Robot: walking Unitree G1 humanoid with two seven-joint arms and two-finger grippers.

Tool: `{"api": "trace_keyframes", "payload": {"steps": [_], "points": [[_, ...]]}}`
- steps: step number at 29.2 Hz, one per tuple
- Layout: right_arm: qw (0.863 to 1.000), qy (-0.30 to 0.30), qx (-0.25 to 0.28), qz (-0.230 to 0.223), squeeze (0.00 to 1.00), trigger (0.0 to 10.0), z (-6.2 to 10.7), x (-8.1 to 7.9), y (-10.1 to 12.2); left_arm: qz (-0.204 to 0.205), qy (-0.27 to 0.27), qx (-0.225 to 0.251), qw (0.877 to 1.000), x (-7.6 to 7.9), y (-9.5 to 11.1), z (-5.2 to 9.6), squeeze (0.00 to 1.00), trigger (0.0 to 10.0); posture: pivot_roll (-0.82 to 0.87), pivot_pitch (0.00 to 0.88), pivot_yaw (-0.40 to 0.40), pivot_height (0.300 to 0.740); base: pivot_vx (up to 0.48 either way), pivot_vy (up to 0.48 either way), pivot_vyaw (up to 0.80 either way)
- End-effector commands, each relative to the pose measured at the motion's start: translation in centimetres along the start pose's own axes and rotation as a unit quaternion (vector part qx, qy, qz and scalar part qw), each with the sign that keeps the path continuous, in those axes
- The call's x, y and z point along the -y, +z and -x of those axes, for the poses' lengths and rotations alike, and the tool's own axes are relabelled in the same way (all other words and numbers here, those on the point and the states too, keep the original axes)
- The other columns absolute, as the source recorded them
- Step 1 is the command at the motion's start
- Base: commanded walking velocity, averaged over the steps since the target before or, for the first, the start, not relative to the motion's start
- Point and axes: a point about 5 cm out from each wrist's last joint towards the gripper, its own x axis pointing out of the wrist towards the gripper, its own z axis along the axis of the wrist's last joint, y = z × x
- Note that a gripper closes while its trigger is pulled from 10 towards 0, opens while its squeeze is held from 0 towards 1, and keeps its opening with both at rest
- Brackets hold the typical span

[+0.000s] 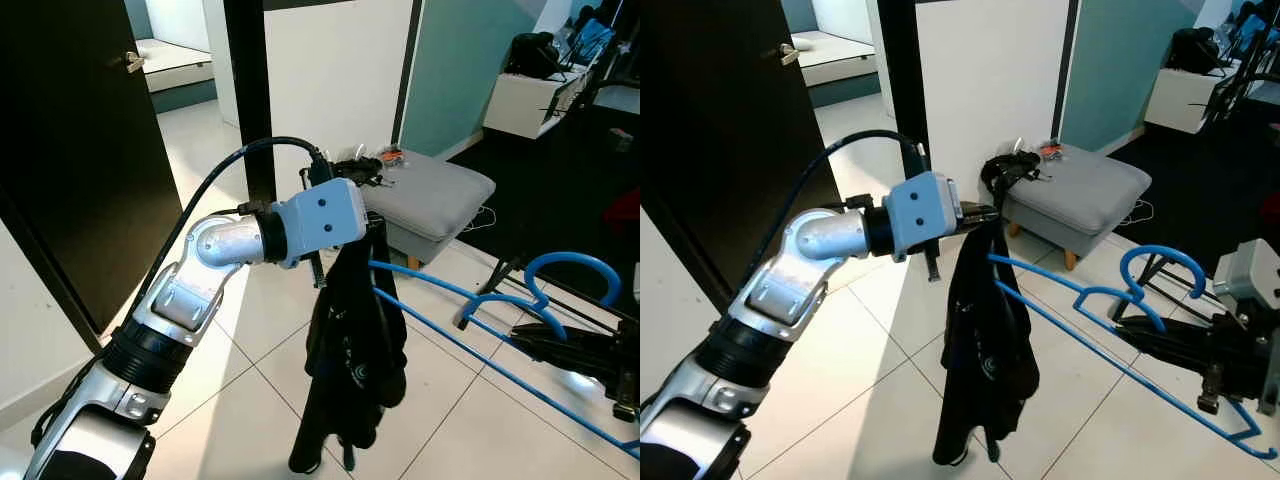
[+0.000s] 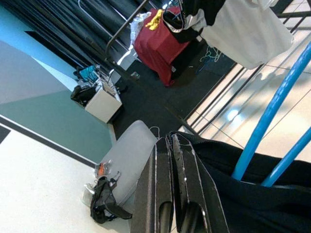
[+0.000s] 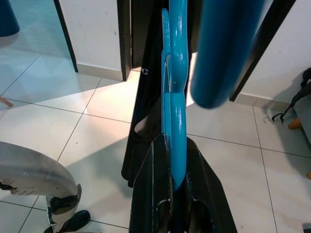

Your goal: Hang hanger

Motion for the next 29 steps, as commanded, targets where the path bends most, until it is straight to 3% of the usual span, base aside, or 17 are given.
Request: {"api": "trace_keyframes", "payload": {"steps": [1, 6, 8, 9, 10, 11, 12, 13, 14, 16, 21, 23, 25, 29], "points": [[1.0, 0.007, -0.002, 0.008, 0.0, 10.0, -0.6, -0.2, 0.2, 0.001, 0.004, 0.013, 1.0, -0.1, 0.7, -0.5, 0.0, 10.0, 0.08, 0.0, 0.026, 0.74, 0.0, 0.0, 0.0], [1.0, -0.003, -0.004, 0.011, 0.0, 10.0, -1.1, 0.1, 0.2, 0.024, -0.002, 0.033, 0.999, 0.4, 1.4, -1.0, 0.0, 10.0, 0.08, 0.0, 0.026, 0.74, 0.0, 0.0, 0.0], [1.0, -0.014, -0.004, 0.013, 0.0, 10.0, -1.3, 0.4, 0.2, 0.047, -0.005, 0.047, 0.998, 0.6, 1.8, -1.2, 0.0, 10.0, 0.08, 0.0, 0.026, 0.74, 0.0, 0.0, 0.0], [0.999, -0.028, -0.004, 0.015, 0.0, 10.0, -1.5, 0.7, 0.2, 0.081, -0.003, 0.065, 0.995, 0.5, 2.3, -1.3, 0.0, 10.0, 0.08, 0.0, 0.028, 0.74, 0.0, 0.0, 0.0], [0.999, -0.028, -0.004, 0.015, 0.0, 10.0, -1.5, 0.7, 0.2, 0.081, -0.003, 0.065, 0.995, 0.5, 2.3, -1.3, 0.0, 10.0, 0.08, 0.0, 0.028, 0.74, 0.0, 0.0, 0.0], [0.999, -0.045, -0.004, 0.017, 0.0, 10.0, -1.9, 1.1, 0.1, 0.123, -0.005, 0.085, 0.989, 0.5, 2.8, -1.3, 0.0, 10.0, 0.08, 0.0, 0.028, 0.74, 0.0, 0.0, 0.0], [0.999, -0.045, -0.004, 0.017, 0.0, 10.0, -1.9, 1.1, 0.1, 0.123, -0.005, 0.085, 0.989, 0.5, 2.8, -1.3, 0.0, 10.0, 0.08, 0.0, 0.028, 0.74, 0.0, 0.0, 0.0], [0.997, -0.073, -0.004, 0.019, 0.0, 10.0, -2.4, 1.8, 0.0, 0.175, -0.017, 0.107, 0.979, 0.7, 3.2, -1.4, 0.0, 10.0, 0.08, 0.0, 0.027, 0.74, 0.0, 0.0, 0.0], [0.997, -0.073, -0.004, 0.019, 0.0, 10.0, -2.4, 1.8, 0.0, 0.175, -0.017, 0.107, 0.979, 0.7, 3.2, -1.4, 0.0, 10.0, 0.08, 0.0, 0.027, 0.74, 0.0, 0.0, 0.0], [0.992, -0.126, -0.003, 0.026, 0.0, 10.0, -3.4, 3.1, -0.1, 0.249, -0.035, 0.134, 0.959, 1.2, 3.7, -1.5, 0.0, 10.0, 0.08, 0.0, 0.033, 0.74, 0.0, 0.0, 0.0], [0.987, -0.157, 0.033, 0.017, 0.0, 10.0, -4.4, 4.0, 0.6, 0.296, -0.038, 0.138, 0.944, 1.7, 3.4, -1.9, 0.0, 10.0, 0.08, 0.0, 0.034, 0.74, 0.0, 0.0, 0.0], [0.99, -0.11, 0.093, 0.0, 0.0, 10.0, -6.1, 3.0, 1.4, 0.32, -0.033, 0.127, 0.938, 2.8, 2.6, -2.8, 0.0, 10.0, 0.08, 0.0, 0.033, 0.74, 0.0, 0.0, 0.0], [0.99, -0.11, 0.093, 0.0, 0.0, 10.0, -6.1, 3.0, 1.4, 0.32, -0.033, 0.127, 0.938, 2.8, 2.6, -2.8, 0.0, 10.0, 0.08, 0.0, 0.033, 0.74, 0.0, 0.0, 0.0], [0.991, -0.054, 0.121, -0.006, 0.0, 10.0, -7.9, 1.7, 2.0, 0.325, -0.011, 0.111, 0.939, 3.5, 2.3, -3.8, 0.0, 10.0, 0.08, 0.0, 0.031, 0.74, 0.0, 0.0, 0.0]]}}
